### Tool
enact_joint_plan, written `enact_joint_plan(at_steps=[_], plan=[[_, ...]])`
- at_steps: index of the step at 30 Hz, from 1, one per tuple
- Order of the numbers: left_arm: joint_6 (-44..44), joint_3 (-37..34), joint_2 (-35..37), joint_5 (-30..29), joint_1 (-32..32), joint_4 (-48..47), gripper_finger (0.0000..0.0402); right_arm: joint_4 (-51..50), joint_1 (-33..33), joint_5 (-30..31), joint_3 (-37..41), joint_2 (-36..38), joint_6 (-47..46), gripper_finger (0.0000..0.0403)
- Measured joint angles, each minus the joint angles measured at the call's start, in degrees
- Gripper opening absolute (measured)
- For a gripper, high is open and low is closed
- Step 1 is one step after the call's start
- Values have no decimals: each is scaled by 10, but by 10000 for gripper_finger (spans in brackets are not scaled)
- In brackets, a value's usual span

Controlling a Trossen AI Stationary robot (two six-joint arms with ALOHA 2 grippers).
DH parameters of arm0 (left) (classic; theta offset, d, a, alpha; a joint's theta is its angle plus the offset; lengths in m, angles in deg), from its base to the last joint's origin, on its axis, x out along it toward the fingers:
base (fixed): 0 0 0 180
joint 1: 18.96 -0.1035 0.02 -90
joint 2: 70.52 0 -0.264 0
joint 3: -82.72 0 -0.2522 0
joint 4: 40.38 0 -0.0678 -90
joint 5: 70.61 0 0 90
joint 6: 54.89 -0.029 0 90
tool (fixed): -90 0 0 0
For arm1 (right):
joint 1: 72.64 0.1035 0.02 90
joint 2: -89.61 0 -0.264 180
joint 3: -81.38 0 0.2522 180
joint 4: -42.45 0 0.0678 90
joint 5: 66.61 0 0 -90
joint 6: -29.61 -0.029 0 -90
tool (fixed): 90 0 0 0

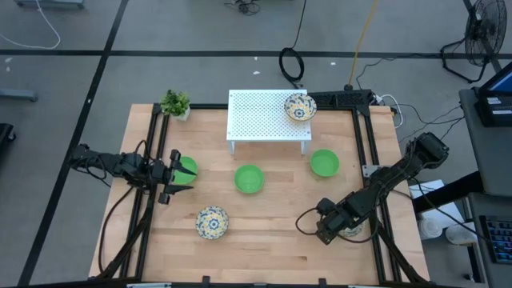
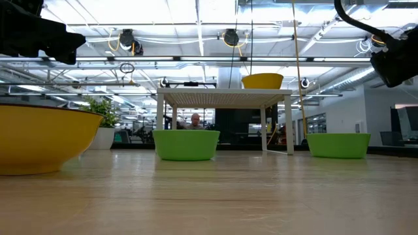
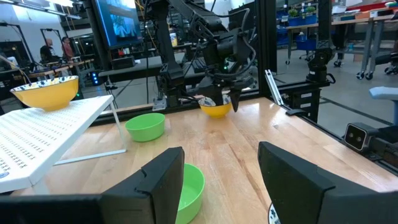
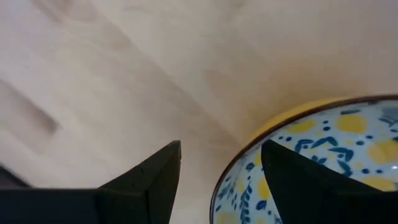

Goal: Pick & Place Mini bowls
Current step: Stack the right blue and yellow patterned bowl on top of the blue and yellow patterned bowl on the shelf

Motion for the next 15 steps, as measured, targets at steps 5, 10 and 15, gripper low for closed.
enact_joint_plan(at_steps=[5,10,15], plan=[[0,0,0,0,0,0,212,-8,-4,1,0,0,-28,210],[0,0,0,0,0,0,212,-55,-4,26,0,0,-72,210],[0,0,0,0,0,0,212,-73,-5,42,0,0,-118,193]])
